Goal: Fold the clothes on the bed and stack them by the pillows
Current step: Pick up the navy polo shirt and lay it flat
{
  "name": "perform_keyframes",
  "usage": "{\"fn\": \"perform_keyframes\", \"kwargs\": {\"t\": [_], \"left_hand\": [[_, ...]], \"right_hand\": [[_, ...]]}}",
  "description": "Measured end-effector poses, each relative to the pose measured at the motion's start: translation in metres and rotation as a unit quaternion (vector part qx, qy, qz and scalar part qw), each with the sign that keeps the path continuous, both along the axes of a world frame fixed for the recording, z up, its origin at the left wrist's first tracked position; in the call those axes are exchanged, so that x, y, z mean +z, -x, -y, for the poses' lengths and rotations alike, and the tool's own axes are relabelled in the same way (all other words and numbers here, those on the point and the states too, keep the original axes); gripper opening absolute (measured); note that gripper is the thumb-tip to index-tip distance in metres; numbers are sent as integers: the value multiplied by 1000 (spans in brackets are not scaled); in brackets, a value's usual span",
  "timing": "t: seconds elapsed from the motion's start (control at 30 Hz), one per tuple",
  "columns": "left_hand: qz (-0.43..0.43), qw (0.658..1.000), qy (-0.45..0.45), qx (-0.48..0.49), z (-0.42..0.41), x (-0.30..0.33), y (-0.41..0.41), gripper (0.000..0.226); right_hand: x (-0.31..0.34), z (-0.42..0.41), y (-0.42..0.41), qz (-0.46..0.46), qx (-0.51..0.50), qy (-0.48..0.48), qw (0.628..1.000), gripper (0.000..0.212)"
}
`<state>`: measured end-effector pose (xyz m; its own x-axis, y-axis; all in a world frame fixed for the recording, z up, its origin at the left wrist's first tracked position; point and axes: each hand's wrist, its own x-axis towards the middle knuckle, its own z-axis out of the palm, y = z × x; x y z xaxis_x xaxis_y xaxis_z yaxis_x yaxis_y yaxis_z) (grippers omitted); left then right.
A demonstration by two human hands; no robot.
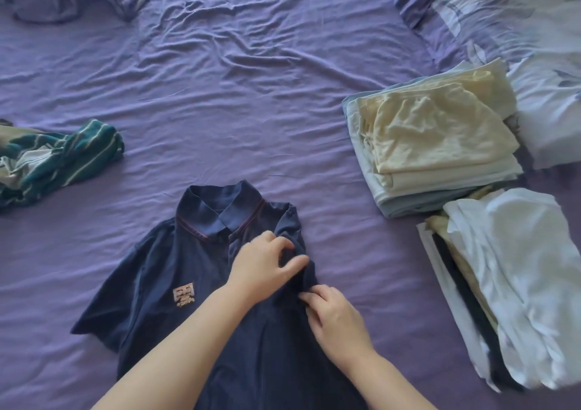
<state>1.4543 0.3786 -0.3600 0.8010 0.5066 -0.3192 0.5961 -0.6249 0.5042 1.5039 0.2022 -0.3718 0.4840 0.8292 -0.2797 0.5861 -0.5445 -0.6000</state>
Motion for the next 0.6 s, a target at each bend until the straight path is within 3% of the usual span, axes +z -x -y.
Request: {"fn": "perform_keyframes", "kwargs": {"t": [0.1, 0.17, 0.23, 0.33, 0.43, 0.5, 0.6], "left_hand": [[-98, 991, 32, -84, 9, 3, -6, 67], [-106, 991, 6, -80, 10, -1, -5, 50], [-52, 998, 17, -23, 8, 3, -7, 33], [29, 999, 32, 5, 5, 23, -25, 26], [48, 999, 14, -18, 5, 46, -56, 25], [58, 996, 63, 18, 6, 56, -79, 27], [90, 972, 194, 94, 14, 62, -111, 31]], "right_hand": [[2, 5, -2, -6, -36, -18, 999, 29], [4, 10, -5, 2, -79, -18, 997, 27], [5, 15, -10, 0, -117, 15, 993, 31], [11, 17, -15, 33, -142, 81, 986, 28], [25, 13, -26, 50, -250, 23, 967, 13], [34, 15, -39, 70, -324, -23, 943, 8], [40, 23, -55, 87, -346, -16, 934, 6]]}}
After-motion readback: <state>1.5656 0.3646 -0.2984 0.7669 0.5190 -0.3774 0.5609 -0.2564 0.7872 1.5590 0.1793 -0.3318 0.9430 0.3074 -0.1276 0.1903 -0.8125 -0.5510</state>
